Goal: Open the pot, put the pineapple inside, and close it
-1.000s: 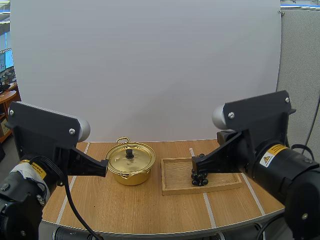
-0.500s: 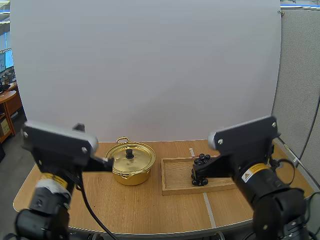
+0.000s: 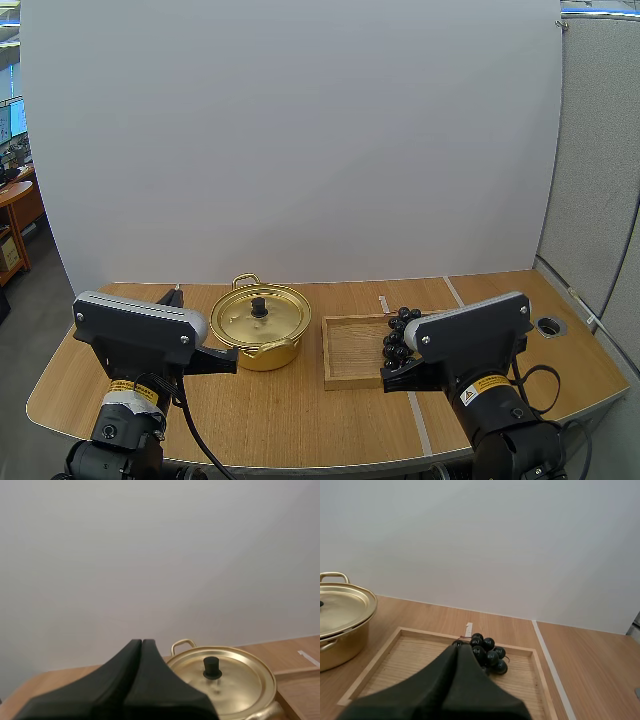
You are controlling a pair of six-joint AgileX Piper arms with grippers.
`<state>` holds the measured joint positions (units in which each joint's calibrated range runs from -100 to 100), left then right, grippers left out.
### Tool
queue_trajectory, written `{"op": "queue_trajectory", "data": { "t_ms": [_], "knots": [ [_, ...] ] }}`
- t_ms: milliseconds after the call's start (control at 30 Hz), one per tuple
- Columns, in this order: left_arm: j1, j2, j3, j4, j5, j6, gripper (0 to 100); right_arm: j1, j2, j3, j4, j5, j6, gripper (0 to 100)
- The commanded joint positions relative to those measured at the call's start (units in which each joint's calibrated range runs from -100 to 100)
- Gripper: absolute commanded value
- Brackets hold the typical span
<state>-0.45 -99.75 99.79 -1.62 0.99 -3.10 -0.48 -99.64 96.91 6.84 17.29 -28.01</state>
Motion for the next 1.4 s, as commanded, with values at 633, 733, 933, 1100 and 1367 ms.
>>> {"op": "queue_trajectory", "data": {
  "t_ms": [633,733,933,1100,1367],
  "knots": [
    [0.01,-0.25,0.21,0.09,28.96,-6.74,0,-0.79,-0.36,3.09,3.49,14.38,0.38,0],
    [0.01,-0.25,0.21,0.09,28.96,-6.49,0,-0.81,-0.36,3.09,3.49,14.38,0.38,0],
    [0.01,-0.25,0.21,0.09,28.26,-6.48,0,-0.81,-0.36,3.09,3.49,14.38,0.38,0],
    [0.01,-0.25,0.21,0.09,28.26,-6.48,0,-0.81,-0.36,3.09,3.49,14.38,0.38,0],
    [0.01,-0.25,0.21,0.09,28.26,-6.48,0,-0.81,-0.36,3.09,3.49,14.38,0.38,0]
  ]
}}
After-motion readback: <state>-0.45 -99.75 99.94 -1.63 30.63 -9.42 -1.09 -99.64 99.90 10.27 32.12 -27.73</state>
